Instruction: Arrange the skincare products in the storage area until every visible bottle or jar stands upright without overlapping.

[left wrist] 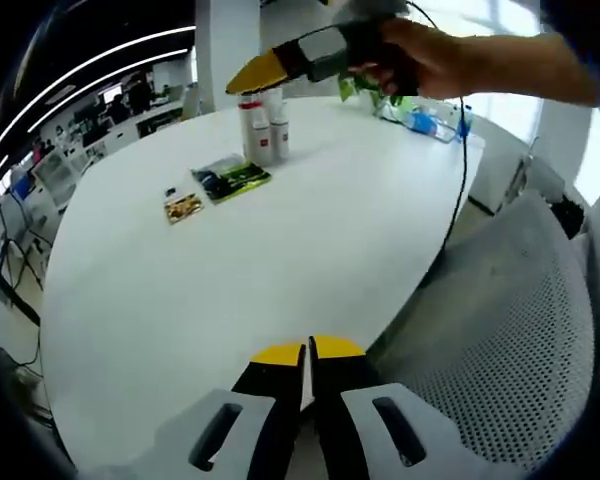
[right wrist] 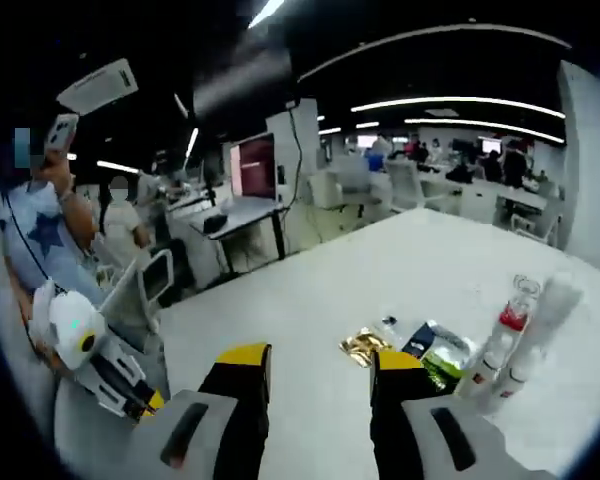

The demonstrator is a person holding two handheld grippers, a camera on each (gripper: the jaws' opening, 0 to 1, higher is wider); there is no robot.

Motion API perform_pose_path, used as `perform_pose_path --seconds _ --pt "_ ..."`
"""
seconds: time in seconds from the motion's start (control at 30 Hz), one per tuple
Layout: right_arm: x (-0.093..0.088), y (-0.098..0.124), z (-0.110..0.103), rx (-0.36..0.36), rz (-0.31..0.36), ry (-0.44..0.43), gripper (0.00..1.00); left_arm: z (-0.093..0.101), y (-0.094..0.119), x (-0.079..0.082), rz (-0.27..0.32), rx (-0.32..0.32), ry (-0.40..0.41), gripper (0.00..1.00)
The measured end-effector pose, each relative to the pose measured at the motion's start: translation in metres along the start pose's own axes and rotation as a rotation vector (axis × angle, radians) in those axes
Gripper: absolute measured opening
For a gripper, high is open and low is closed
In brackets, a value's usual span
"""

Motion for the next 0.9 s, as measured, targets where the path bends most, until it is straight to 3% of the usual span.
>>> perform_pose_path --seconds 0.07,0.1,0.2,0.33,0.43,0.67,0.9 --pt "-0.005 0.015 -0.009 0.005 0.035 -0.084 0.33 0.000 -0.001 -0.001 -0.008 -0.001 0.004 0.00" --pt "-0.006 0.021 -0.015 0.018 0.051 -0.074 0.32 0.000 -0.001 -0.001 -0.013 -0.003 0.008 0.00" --pt "-0.015 0.032 -0.021 0.039 0.055 -0.152 0.30 0.000 -0.001 -0.002 -0.021 -0.005 0.009 0.00" --pt "-0.027 0.041 -0.031 0.034 0.023 -0.142 0.43 -0.001 -0.002 -0.003 -0.027 -0.011 0.020 0.00" --pt "-0.033 0.050 -0.040 0.031 0.035 -0.055 0.52 -0.003 -0.001 -0.002 -0.026 -0.002 0.037 0.03" --pt "-0.062 0.061 -0.049 0.019 0.042 -0.027 0.81 -0.010 0.012 0.012 0.130 0.021 0.117 0.11" --pt "-0.073 0.063 -0.051 0.026 0.082 -0.061 0.89 -0.016 0.021 0.023 0.265 0.038 0.168 0.33"
Point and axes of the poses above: the point that each gripper's makers call its tool centre point, and the gripper's own axes: y roughly backward along the fingers, z roughly to its right, x roughly out of its top, the point moved 8 cm from there along y, roughly backward along the fingers, and after that the axes turned 3 degrees about -x, right-handed, at the moved point
